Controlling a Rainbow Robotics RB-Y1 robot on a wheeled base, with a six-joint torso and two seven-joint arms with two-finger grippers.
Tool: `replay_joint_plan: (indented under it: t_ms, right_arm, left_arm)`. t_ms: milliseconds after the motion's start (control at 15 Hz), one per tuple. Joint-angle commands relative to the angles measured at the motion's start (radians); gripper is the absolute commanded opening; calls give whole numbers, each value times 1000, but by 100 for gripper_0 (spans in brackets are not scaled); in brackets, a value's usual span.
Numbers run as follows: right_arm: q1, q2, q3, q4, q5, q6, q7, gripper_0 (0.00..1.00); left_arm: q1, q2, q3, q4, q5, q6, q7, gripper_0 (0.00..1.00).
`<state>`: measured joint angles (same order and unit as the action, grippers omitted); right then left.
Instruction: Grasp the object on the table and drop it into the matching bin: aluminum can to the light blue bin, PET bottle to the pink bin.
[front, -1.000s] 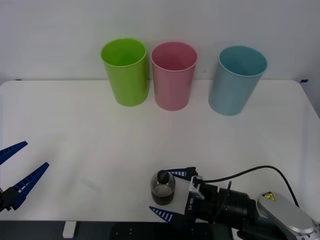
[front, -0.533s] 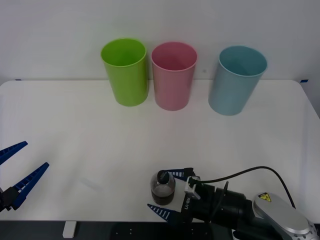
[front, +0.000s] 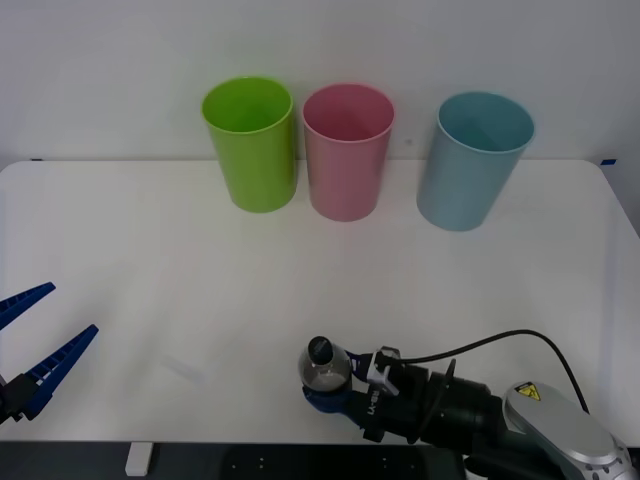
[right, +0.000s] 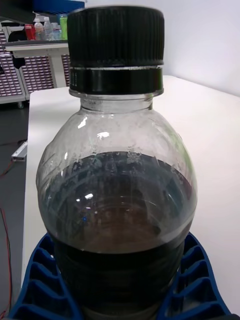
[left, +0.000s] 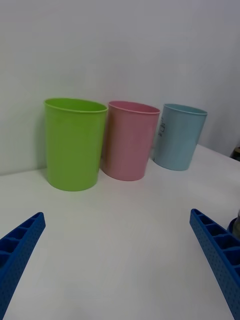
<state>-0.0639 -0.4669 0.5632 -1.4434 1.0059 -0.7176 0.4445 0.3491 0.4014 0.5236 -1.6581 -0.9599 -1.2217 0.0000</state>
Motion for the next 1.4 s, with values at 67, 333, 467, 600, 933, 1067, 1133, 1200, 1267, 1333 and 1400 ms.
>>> replay_joint_plan:
  t_ms: [67, 333, 467, 600, 933, 1067, 1133, 1200, 1267, 1333, 1400]
  right_arm:
    - [-4, 1, -6, 0, -1, 33, -6, 0]
    - [-2, -6, -55, -26, 13, 63, -18, 0]
    - [-4, -16, -78, -43, 11, 73, -35, 0]
    - [-4, -24, -101, -58, 13, 76, -50, 0]
    - [-2, -45, -164, -137, 13, 83, -196, 0]
    - [-2, -55, -198, -181, 13, 84, -273, 0]
    - [-2, -59, -215, -198, 13, 84, -313, 0]
    - [-2, -64, -232, -213, 13, 86, -342, 0]
    - [-2, -67, -249, -227, 14, 87, -368, 0]
    - [-2, -70, -266, -241, 14, 86, -391, 0]
    - [-2, -79, -286, -259, 14, 87, -429, 0]
  left_arm:
    - [0, 0, 0, 0, 0, 0, 0, 100]
    - [0, 0, 0, 0, 0, 0, 0, 100]
    - [0, 0, 0, 0, 0, 0, 0, 100]
    - [0, 0, 0, 0, 0, 0, 0, 100]
    - [0, 0, 0, 0, 0, 0, 0, 100]
    - [0, 0, 0, 0, 0, 0, 0, 100]
    - [0, 0, 0, 0, 0, 0, 0, 100]
    - [0, 0, 0, 0, 0, 0, 0, 100]
    - [0, 0, 0, 0, 0, 0, 0, 100]
    - [0, 0, 0, 0, 0, 0, 0, 100]
    - [0, 0, 0, 0, 0, 0, 0, 100]
